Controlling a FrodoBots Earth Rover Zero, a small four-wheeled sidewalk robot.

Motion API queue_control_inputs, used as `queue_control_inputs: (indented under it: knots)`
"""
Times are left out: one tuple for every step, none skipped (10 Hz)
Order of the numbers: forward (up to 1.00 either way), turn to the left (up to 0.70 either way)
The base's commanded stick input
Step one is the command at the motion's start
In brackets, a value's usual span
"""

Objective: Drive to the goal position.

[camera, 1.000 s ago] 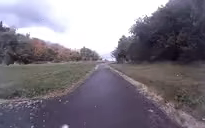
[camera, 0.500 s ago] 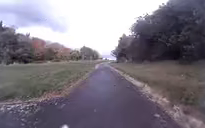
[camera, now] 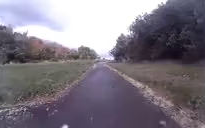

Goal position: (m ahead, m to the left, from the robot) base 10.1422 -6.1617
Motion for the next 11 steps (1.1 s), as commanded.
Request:
queue_control_inputs:
  knots:
    - [0.60,0.00]
    - [0.60,-0.07]
    - [0.60,-0.14]
    - [0.60,-0.15]
    - [0.60,-0.15]
    - [0.60,-0.15]
    - [0.60,-0.15]
    - [0.60,-0.15]
    - [0.60,-0.15]
    - [0.60,-0.15]
    - [0.60,-0.15]
